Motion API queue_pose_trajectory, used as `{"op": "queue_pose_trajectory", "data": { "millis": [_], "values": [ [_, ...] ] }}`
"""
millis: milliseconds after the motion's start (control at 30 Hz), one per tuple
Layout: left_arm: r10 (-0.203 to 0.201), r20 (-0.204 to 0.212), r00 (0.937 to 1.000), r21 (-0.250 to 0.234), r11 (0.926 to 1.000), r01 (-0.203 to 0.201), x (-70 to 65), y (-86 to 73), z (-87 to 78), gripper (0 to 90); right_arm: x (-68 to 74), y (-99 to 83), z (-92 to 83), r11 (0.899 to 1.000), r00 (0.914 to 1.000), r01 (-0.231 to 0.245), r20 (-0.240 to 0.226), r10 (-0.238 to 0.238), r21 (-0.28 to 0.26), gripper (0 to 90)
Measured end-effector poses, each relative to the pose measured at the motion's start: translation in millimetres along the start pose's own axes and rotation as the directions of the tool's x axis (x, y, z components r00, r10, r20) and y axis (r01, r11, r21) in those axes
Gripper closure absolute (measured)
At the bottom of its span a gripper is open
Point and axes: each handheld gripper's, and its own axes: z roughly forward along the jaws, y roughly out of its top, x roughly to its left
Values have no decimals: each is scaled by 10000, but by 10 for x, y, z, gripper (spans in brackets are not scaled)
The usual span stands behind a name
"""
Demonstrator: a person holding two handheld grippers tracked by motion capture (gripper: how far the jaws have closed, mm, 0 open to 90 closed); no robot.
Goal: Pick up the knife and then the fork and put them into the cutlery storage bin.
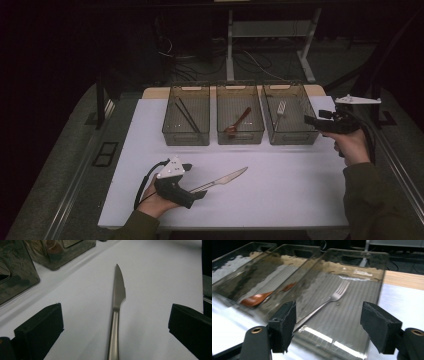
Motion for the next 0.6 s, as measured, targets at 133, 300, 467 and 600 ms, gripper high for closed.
{"op": "queue_pose_trajectory", "data": {
  "millis": [133, 300, 467, 600],
  "values": [
    [6, 10, 10000, 76, 10000, -6, 1, 2, 7, 0, 161, -110, -82, 9996, 9989, 265, -381, -269, -126, 259],
    [-114, 3, 9999, 136, 9998, 114, 8, 0, 10, 0, 350, -278, -150, 9980, 9944, 611, -856, -620, -131, 226],
    [-167, -18, 9999, 131, 9998, 167, 6, -3, 9, 0, 513, -423, -185, 9963, 9891, 857, -1199, -855, -40, 207],
    [-95, -39, 9999, 146, 9998, 95, 2, -1, 15, 0, 612, -572, -203, 9962, 9865, 868, -1391, -861, -10, 203]
  ]
}}
